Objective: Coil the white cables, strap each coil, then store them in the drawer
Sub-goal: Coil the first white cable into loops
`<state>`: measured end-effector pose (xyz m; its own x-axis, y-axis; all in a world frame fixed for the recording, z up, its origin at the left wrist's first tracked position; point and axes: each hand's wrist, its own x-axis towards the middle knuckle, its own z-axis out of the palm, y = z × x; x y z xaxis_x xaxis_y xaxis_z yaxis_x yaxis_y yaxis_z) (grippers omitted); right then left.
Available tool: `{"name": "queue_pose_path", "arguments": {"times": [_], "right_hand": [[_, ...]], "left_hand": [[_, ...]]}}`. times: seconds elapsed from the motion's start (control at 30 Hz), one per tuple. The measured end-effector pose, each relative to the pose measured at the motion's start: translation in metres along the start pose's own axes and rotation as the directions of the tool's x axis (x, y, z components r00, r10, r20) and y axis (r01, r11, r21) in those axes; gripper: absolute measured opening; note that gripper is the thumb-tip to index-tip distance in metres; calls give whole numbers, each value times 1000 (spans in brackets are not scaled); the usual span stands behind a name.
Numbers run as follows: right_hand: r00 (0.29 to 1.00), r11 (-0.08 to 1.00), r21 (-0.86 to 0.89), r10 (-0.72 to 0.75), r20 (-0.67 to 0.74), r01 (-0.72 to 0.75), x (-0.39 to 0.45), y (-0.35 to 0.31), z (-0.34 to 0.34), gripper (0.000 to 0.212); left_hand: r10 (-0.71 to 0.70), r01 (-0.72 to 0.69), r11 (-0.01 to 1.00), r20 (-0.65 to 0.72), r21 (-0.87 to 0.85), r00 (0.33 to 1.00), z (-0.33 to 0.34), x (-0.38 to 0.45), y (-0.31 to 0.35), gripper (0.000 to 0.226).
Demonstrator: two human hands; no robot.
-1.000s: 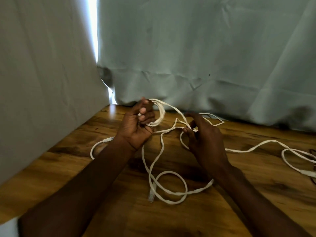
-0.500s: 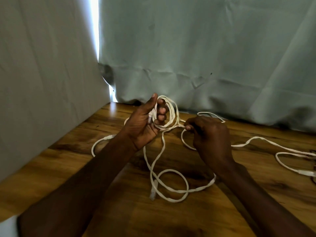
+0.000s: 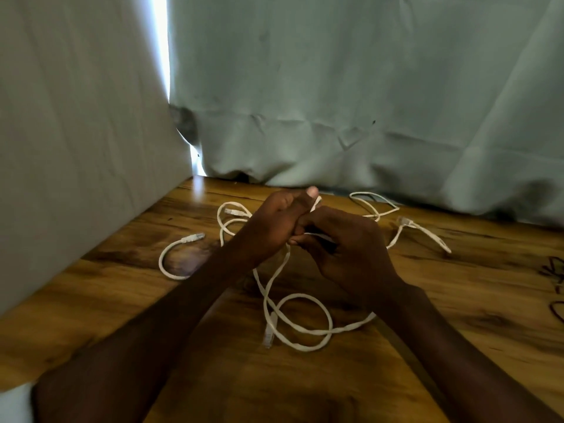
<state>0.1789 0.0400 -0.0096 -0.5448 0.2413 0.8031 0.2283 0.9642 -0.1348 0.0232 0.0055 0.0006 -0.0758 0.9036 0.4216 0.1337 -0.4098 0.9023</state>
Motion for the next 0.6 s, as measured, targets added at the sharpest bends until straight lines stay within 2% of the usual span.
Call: {"name": "queue_pose_path", "arguments": {"times": [0.13,0.23,0.37,0.47,0.53,0.6], "right_hand": [[990,999,39,25,-140,-20,4,9,-11,20],[969,985,33,171,-177,-168,3,20,-12,26],[920,869,335,391,-18,-363,2,23,-6,22],[892,715,559,439,108,-420,3,20,-7,21],[887,658,610,425,183,-441,4,22,-7,32],[892,720,530,406,201,-447,4,23,-4,45]], "left_hand": [[-28,25,998,65,61,997,-7,-3,2,65],[-88,91,996,143,-13,986,-8,-4,6,62],[-156,218,950,262,-225,952,-6,-7,6,48],[-176,265,880,248,-395,953,-3,-8,5,35],[-182,282,818,239,-501,954,-2,-6,8,32],[-197,282,795,211,-538,957,-3,-3,9,33]]}}
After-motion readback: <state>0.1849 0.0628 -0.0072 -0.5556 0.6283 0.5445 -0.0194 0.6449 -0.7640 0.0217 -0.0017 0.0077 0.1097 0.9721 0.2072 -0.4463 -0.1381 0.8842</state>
